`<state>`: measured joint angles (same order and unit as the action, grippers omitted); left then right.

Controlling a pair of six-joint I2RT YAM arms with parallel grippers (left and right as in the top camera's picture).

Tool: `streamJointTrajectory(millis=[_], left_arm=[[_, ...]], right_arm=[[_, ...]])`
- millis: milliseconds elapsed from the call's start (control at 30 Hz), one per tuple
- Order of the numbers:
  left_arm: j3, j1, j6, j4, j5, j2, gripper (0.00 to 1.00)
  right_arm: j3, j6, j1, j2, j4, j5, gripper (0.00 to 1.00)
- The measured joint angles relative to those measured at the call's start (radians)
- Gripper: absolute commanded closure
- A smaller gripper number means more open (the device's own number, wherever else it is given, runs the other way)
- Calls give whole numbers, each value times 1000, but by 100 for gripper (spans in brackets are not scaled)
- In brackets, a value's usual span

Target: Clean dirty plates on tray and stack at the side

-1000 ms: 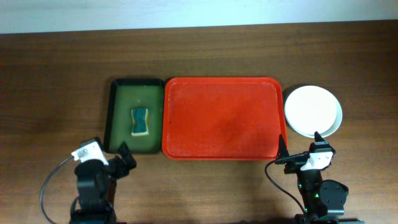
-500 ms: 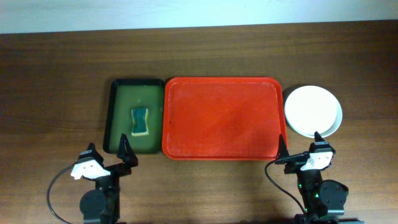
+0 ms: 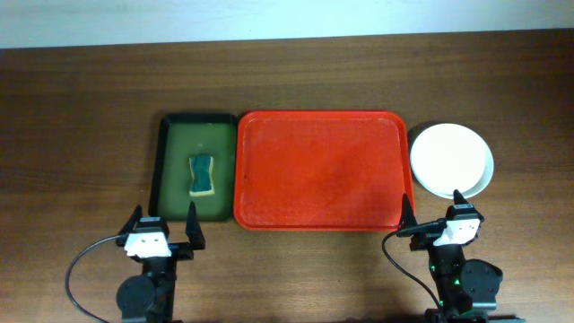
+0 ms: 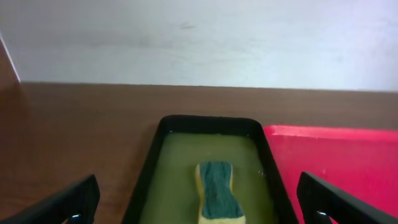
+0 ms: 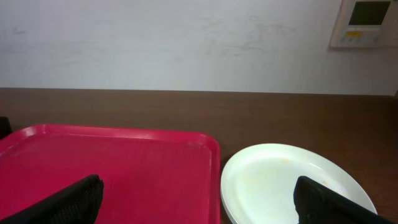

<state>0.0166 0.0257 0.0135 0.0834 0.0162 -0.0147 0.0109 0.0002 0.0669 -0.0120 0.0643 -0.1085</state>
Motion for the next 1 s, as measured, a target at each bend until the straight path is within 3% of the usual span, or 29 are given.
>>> streamJointTrajectory(millis=[267, 1000], left_arm=[[0, -24, -100, 0, 11, 0, 1], [0, -24, -101, 0, 11, 0, 1]], right_arm=[[0, 0, 0, 0, 0, 0, 2], [0, 0, 0, 0, 0, 0, 2]])
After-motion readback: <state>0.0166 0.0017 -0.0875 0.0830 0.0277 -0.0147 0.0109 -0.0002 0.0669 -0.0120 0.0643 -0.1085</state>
